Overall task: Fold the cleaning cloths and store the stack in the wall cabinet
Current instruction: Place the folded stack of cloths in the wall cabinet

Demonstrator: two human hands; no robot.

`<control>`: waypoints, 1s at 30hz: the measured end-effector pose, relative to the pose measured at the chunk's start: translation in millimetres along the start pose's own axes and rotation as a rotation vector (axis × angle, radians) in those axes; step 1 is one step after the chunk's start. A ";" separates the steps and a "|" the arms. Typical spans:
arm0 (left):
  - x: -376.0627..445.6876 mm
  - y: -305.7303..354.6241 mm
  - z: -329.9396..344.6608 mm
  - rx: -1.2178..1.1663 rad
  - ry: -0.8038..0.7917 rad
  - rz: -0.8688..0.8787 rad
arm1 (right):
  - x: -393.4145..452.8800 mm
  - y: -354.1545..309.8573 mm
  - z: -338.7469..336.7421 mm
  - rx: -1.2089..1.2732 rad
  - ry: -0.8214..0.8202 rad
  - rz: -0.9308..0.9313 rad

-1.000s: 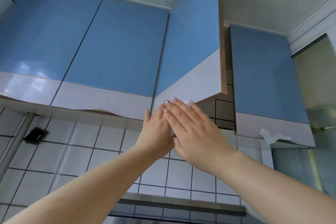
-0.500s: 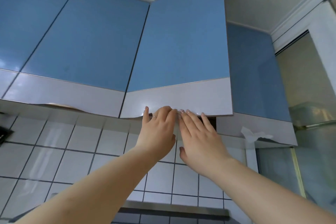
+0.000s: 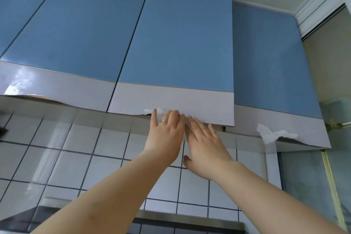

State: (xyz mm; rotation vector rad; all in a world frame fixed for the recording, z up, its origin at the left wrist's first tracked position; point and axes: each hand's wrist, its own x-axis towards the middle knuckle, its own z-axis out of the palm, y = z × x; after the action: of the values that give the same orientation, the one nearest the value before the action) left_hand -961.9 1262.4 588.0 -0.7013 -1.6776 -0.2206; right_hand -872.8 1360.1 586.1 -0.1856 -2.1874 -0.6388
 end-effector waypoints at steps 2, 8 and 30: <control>1.9 2.7 5.5 0.015 -0.014 -0.003 | 4.2 3.4 5.4 0.025 -0.004 -0.003; 6.1 9.7 18.1 0.060 -0.059 -0.009 | 14.2 11.7 20.2 0.138 -0.029 -0.017; 7.3 12.7 40.6 0.093 -0.071 -0.020 | 23.8 18.0 52.9 0.262 0.045 -0.021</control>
State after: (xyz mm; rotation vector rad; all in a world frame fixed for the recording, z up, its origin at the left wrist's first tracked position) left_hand -988.9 1295.5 582.2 -0.6298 -1.7518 -0.1319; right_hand -918.2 1400.3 583.2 -0.0102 -2.2074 -0.3584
